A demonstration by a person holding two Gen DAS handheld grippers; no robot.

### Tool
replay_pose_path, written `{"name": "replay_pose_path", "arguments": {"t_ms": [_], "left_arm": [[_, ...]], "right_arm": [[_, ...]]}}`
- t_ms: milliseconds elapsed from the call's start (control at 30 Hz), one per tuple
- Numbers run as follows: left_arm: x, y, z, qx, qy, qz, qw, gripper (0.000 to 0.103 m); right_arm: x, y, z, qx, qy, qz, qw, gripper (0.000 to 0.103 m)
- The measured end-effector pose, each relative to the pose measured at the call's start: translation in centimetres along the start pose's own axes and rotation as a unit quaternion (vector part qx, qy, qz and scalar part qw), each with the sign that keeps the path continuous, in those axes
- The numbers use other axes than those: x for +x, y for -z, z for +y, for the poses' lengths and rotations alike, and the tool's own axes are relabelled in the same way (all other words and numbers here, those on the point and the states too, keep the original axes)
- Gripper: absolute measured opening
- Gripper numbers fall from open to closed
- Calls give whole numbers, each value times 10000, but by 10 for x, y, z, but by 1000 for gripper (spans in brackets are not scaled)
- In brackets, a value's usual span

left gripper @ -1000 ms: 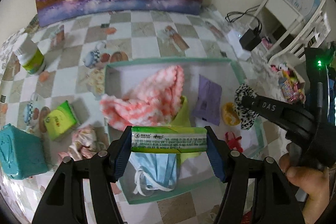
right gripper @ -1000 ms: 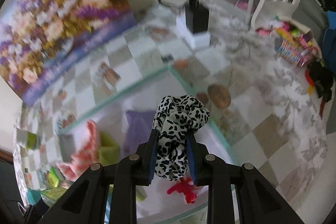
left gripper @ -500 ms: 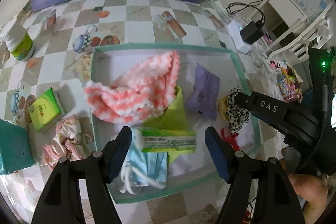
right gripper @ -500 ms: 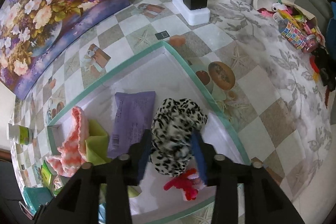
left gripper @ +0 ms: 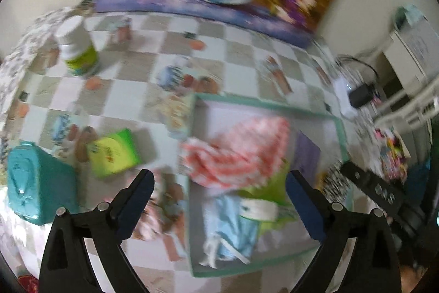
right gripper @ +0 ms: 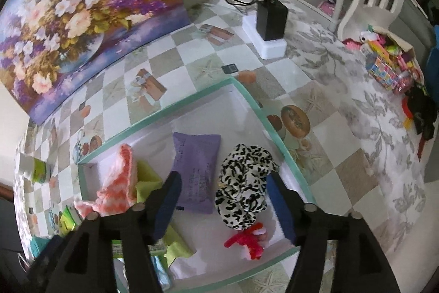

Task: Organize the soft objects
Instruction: 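Open both tools to drop the gum pack and scrunchie into the tray, then raise both open tools away from the tray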

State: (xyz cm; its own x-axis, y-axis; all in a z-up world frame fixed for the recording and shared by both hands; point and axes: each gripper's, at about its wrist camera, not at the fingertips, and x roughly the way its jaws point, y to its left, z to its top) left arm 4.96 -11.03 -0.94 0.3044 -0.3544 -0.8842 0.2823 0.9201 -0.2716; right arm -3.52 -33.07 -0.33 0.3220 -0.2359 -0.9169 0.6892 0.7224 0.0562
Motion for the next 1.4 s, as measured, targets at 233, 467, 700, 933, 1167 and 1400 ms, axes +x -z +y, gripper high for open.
{"name": "replay_pose_path", "arguments": {"t_ms": [233, 467, 700, 933, 1167, 1400], "left_arm": [[-4, -10, 30, -308, -431, -223, 9983, 99], [-4, -13, 42, -496, -363, -220, 9979, 99], [-7, -14, 45, -533, -331, -271, 9977, 99], [-12, -12, 51, -519, -272, -294, 9978, 99], [-20, -6, 53, -400, -292, -291, 9983, 99], [-14, 13, 62, -450, -404, 52, 9982, 99]], "right_arm": [[0, 5, 18, -420, -34, -158, 9990, 103], [-3, 6, 27, -557, -42, -217, 9982, 103], [-12, 7, 35, -645, -112, -305, 9974, 103], [-20, 11, 48, -800, -210, -385, 9958, 103], [-30, 18, 63, -986, -381, -458, 9933, 103], [-35, 29, 76, -1121, -506, -428, 9915, 103]]}}
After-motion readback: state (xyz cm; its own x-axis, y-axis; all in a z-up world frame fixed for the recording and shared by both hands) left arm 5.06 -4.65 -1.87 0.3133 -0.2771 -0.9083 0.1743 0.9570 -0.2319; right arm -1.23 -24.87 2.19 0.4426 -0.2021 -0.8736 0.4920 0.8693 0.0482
